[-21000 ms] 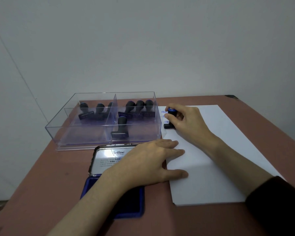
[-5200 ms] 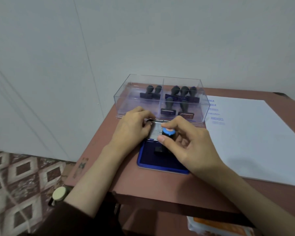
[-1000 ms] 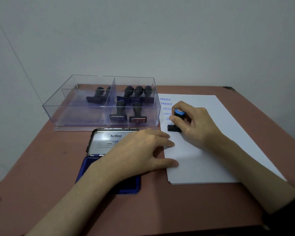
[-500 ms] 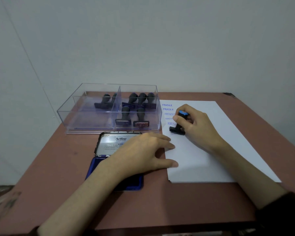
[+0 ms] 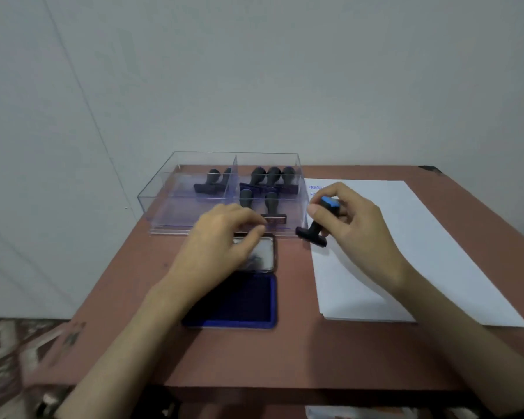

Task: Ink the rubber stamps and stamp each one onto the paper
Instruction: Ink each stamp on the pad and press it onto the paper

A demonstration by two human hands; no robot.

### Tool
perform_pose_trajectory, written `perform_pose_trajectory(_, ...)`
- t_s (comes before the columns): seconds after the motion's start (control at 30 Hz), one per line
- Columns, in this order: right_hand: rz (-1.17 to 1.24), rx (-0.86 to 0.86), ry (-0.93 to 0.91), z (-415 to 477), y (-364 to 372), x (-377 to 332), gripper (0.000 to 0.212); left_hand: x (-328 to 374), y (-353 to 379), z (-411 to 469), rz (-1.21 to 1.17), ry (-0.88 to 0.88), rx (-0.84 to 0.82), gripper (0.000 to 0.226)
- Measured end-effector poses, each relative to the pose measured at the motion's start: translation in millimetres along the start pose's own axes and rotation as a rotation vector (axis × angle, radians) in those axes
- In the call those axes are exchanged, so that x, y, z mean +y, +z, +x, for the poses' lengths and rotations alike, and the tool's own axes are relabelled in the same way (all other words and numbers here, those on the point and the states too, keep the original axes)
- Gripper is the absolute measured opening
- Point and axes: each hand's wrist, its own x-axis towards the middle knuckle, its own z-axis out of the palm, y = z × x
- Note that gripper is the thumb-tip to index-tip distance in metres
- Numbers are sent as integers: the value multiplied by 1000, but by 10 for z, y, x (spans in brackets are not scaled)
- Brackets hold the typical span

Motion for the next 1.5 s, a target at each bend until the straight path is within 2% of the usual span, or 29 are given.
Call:
perform_pose_trajectory(0.1,-32,-105,-94,-139,273,-130,10,-218,-125,-109,133,-128,64,7)
perform_pose_trajectory(0.33,-160,-291,-239,-272,695,-231,11,-373,-184,-293,217,-309,74,16)
perform_pose_trajectory(0.63,-209,-278,-344,-299,812,-240,8,-401,-152,-293,220,-326,43,26)
perform_pose_trajectory(1.5,-268,-283,-443,-333,841,-184,7,-407,-134,-241,229,-299,75,21)
